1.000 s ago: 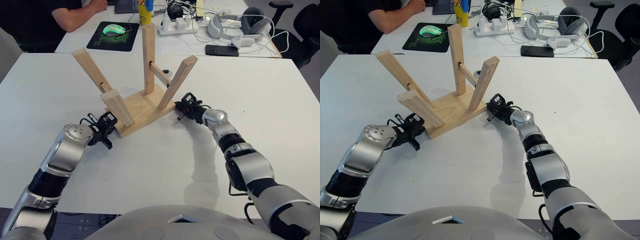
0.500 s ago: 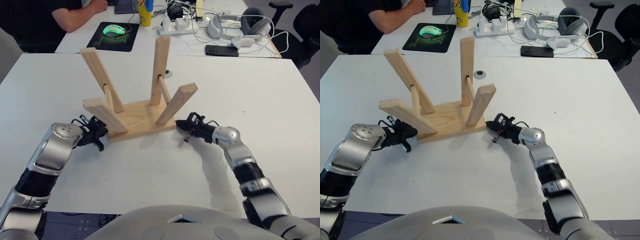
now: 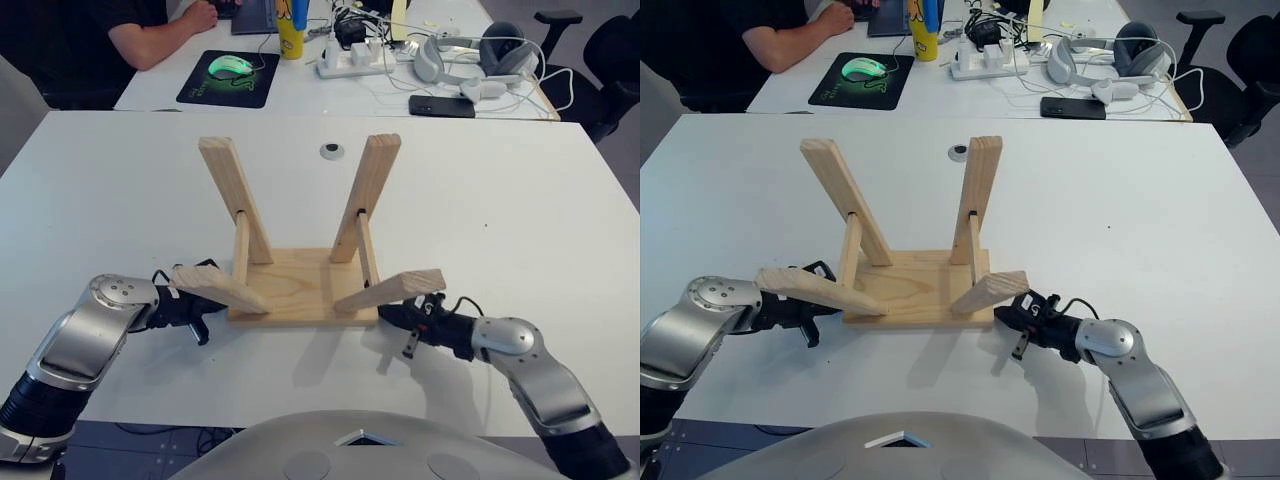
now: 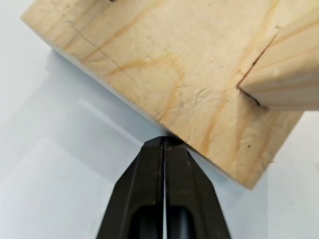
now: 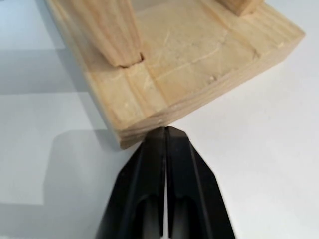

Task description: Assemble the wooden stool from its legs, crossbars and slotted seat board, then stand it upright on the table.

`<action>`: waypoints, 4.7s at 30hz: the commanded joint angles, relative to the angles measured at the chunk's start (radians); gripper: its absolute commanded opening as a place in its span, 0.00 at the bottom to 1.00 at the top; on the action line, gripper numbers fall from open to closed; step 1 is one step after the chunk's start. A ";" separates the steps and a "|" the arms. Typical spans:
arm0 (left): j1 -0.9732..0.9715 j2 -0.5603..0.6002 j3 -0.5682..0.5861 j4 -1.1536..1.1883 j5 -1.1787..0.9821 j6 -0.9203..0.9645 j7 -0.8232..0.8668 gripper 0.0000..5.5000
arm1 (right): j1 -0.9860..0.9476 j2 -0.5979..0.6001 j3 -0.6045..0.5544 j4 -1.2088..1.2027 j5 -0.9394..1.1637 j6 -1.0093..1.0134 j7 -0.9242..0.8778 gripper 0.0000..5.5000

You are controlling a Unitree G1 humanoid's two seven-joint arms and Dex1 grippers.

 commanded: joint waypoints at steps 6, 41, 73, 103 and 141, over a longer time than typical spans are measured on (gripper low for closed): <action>0.074 0.071 -0.053 0.021 0.028 -0.086 -0.017 0.01 | 0.059 -0.036 0.024 -0.062 0.055 0.050 0.009 0.00; 0.106 0.088 -0.024 -0.064 -0.101 -0.042 -0.028 0.01 | -0.006 -0.044 0.012 -0.127 0.173 0.139 0.017 0.00; -0.129 0.184 0.337 -0.264 -0.534 0.281 -0.110 0.01 | -0.257 -0.148 -0.330 -0.432 0.706 0.555 0.005 0.00; 0.107 0.181 0.180 0.055 -0.206 -0.103 -0.001 0.01 | -0.057 -0.201 -0.152 -0.162 0.298 0.214 -0.075 0.00; -0.053 0.043 0.056 0.177 -0.084 -0.184 0.070 0.01 | -0.200 -0.013 0.065 0.062 0.042 0.072 -0.121 0.00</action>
